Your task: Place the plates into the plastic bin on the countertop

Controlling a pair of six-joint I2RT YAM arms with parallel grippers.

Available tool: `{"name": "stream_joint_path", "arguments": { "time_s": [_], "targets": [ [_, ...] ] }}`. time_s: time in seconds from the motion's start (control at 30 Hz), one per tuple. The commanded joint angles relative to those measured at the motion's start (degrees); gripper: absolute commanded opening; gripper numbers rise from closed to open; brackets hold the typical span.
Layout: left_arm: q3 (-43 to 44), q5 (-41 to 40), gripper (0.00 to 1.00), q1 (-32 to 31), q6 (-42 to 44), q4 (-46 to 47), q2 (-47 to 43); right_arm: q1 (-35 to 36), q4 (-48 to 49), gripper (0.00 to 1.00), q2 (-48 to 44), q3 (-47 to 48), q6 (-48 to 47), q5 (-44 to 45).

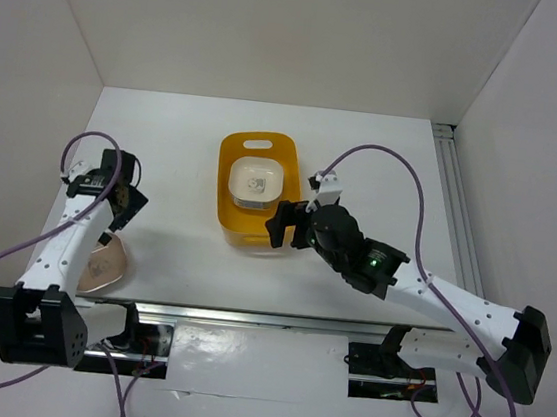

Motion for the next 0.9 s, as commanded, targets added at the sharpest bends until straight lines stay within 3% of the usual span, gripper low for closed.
{"name": "stream_joint_path", "arguments": {
  "time_s": [0.0,0.3,0.57,0.7,0.8,0.87],
  "targets": [
    [-1.5,6.3,1.0,4.9,3.5,5.4,1.4,0.4,7.1,1.0,1.4,-0.3,-0.2,-2.8],
    [-8.1,11.2,1.0,11.1,2.0,13.0,8.4,0.4,9.3,1.0,3.1,-0.8,-1.9,-3.4],
    [-12.8,10.2,0.98,14.1,-2.3,15.0,11.1,0.4,10.4,1.0,5.5,-1.4,-3.0,-4.5],
    [-13.3,11.3,0.91,15.1,-2.9,17.2,11.1,0.4,10.9,1.0,6.7,-0.8,-3.0,-5.1],
    [-13.3,13.1,0.74,15.1,-1.4,19.4,12.7,0.4,10.9,1.0,6.7,-0.3,-3.0,-5.1],
    [-13.3,14.4,0.74,15.1,-0.1,20.0,13.5,0.4,10.9,1.0,7.2,-0.3,-3.0,-5.1]
  ]
}}
